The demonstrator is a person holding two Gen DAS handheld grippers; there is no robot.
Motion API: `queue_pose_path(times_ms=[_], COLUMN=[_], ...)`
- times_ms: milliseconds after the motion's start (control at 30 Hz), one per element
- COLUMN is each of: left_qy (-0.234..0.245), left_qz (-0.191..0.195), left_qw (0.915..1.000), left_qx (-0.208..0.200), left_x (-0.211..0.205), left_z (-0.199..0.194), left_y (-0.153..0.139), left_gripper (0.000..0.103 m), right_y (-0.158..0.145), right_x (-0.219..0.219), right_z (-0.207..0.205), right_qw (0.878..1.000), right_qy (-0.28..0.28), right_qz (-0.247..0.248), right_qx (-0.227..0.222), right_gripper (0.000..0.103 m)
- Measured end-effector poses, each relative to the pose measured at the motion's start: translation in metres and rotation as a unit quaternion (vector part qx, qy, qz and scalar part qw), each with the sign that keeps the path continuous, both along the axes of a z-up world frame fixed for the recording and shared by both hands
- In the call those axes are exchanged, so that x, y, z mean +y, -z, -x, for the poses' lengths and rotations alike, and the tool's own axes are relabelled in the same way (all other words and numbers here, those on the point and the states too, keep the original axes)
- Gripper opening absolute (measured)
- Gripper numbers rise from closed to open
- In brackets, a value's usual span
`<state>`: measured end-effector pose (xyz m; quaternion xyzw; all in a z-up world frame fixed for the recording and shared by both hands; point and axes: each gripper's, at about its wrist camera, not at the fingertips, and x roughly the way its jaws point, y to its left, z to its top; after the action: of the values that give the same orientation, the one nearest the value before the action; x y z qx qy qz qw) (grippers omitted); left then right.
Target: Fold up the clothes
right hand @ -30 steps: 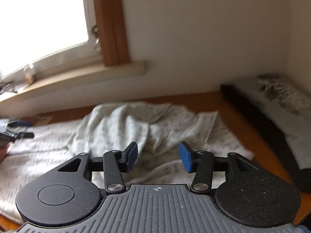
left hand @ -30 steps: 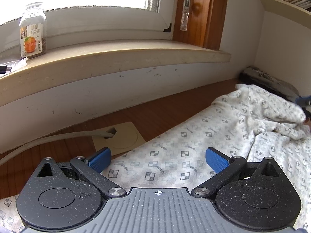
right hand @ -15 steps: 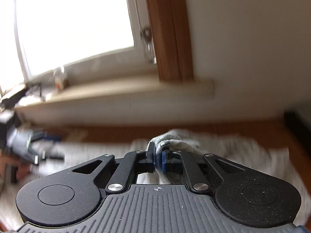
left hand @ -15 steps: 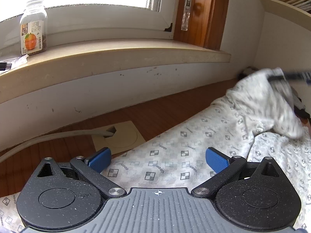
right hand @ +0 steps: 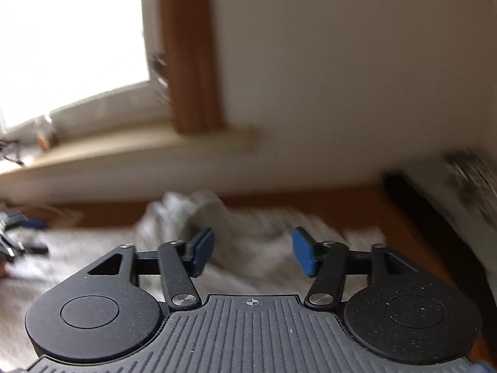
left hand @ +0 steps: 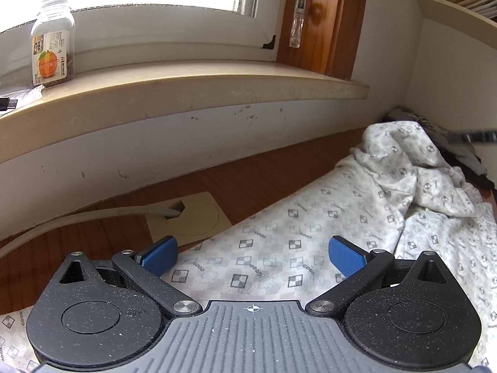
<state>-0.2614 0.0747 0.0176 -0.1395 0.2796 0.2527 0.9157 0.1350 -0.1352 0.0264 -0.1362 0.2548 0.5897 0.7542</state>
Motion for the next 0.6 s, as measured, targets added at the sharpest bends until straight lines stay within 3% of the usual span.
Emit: queue_pose_path(times_ms=[133,267,433,467,500,533,600], left_qy=[0.000,0.000,0.000,0.000,0.000,0.000,0.000], left_qz=[-0.001,-0.002,-0.003,-0.003,-0.003,-0.003,-0.002], left_qw=[1.0000,1.0000,1.0000,1.0000,1.0000,1.0000,1.0000], left_qx=[0.000,0.001,0.000,0.000,0.000,0.000,0.000], left_x=[0.000,0.000,-0.001,-0.001,-0.001,-0.001,-0.001], left_z=[0.000,0.000,0.000,0.000,0.000,0.000,0.000], left_y=[0.000,0.000,0.000,0.000,0.001,0.001,0.001], left_gripper=[0.103,0.103,0.103,0.103,0.103,0.103,0.103], right_y=[0.026,0.042,0.047,0.047,0.046,0.044,0.031], right_x=[-0.026,-0.041,-0.038,-0.035,-0.032,-0.030,-0.035], right_z=[-0.011,-0.011,-0.005,-0.002,0.001,0.003,0.009], right_qw=[0.999,0.998,0.998,0.998,0.998,0.998,0.999], right_qy=[0.016,-0.001,-0.017,-0.023,-0.026,-0.025,-0.027], right_qz=[0.042,0.038,0.039,0.039,0.041,0.045,0.040], right_qx=[0.021,0.049,0.041,0.035,0.029,0.021,0.001], right_gripper=[0.064,0.067,0.066,0.055,0.030,0.020,0.011])
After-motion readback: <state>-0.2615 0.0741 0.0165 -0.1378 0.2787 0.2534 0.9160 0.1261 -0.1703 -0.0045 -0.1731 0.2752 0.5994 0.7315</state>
